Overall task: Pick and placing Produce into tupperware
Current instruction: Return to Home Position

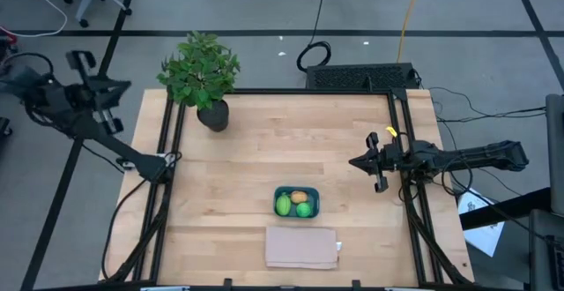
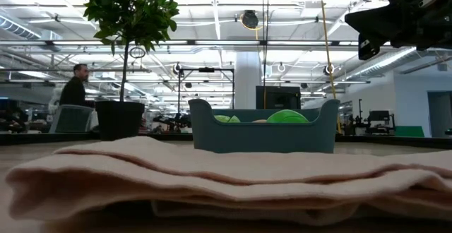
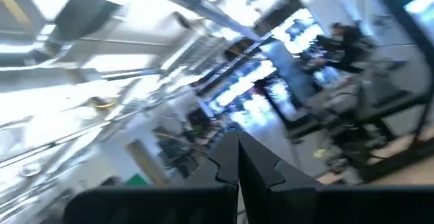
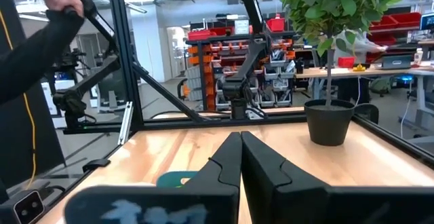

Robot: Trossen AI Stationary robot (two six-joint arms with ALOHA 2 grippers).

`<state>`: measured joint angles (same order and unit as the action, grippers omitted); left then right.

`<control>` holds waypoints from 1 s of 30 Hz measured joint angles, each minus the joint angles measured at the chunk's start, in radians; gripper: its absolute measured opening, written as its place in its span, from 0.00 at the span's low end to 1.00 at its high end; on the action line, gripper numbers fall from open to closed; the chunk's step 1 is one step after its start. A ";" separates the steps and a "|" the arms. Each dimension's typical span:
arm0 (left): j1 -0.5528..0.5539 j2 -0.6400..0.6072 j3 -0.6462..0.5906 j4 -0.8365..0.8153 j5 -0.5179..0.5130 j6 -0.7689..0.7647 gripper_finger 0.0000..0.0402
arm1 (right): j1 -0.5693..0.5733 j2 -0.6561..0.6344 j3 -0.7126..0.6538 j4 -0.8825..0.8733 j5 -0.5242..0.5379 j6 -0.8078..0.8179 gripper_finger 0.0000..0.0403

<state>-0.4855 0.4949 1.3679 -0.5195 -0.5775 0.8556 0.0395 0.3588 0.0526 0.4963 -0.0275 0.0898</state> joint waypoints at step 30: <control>-0.467 -0.460 -0.631 0.324 -0.285 0.133 0.00 | 0.000 0.001 -0.005 0.010 0.007 -0.031 0.00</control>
<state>-0.9528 0.0345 0.7367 -0.1952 -0.8627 0.9890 0.0391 0.3593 0.0477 0.5060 -0.0207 0.0591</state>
